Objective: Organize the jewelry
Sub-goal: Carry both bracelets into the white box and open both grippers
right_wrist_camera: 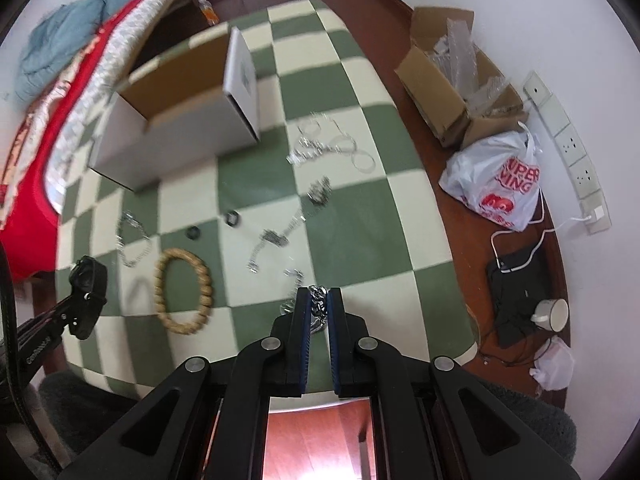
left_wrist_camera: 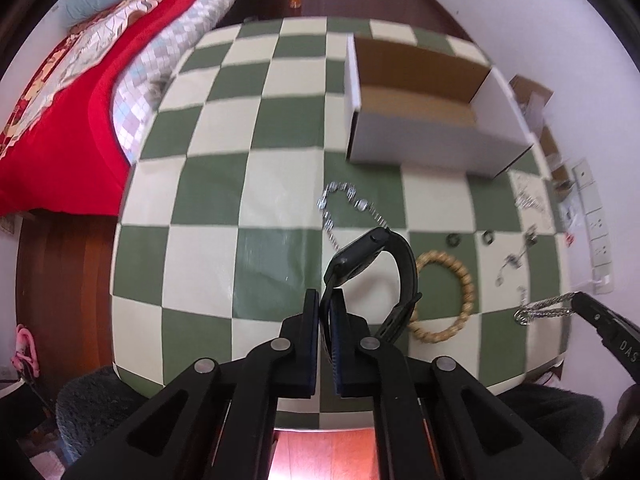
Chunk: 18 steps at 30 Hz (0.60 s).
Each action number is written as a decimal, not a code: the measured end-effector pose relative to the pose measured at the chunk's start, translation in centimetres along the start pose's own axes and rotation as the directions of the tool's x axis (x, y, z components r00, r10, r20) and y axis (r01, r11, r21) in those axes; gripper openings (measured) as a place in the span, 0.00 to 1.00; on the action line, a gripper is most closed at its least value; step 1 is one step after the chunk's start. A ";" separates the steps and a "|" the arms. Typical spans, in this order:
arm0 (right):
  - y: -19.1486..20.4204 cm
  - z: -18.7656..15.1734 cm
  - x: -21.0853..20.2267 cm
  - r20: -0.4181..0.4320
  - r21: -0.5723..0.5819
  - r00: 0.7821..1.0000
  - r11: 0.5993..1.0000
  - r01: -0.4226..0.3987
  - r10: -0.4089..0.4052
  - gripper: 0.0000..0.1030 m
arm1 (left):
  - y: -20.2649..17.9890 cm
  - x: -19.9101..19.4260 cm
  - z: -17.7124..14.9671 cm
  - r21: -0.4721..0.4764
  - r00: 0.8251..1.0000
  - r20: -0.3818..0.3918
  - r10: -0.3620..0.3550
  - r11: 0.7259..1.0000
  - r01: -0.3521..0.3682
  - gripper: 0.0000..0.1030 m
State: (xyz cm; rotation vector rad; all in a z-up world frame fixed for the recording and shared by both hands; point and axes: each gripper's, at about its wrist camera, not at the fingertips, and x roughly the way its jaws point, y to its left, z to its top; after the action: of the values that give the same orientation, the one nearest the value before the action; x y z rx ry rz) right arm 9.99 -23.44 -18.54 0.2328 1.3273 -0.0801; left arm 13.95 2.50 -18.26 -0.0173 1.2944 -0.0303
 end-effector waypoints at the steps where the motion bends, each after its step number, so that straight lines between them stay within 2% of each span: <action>1: 0.0 0.3 -0.4 0.006 -0.002 1.000 1.000 -0.006 0.006 0.08 | 0.0 -0.6 0.3 0.000 1.000 0.014 -0.004 1.000 0.004 0.03; 10: 2.1 2.6 -4.1 0.069 -0.049 0.996 0.997 -0.060 0.064 0.08 | -1.8 -4.3 3.7 0.008 0.995 0.091 -0.035 0.999 0.035 0.03; 18: 5.6 7.3 -7.2 0.146 -0.133 0.986 0.989 -0.064 0.084 0.08 | -2.7 -4.7 8.2 0.006 0.993 0.121 -0.003 1.000 0.002 0.03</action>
State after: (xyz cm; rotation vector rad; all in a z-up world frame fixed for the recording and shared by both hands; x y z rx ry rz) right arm 16.25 -20.07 -9.30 0.1635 1.1665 0.0495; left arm 20.55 -0.12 -11.38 -0.0154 1.1733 -0.0344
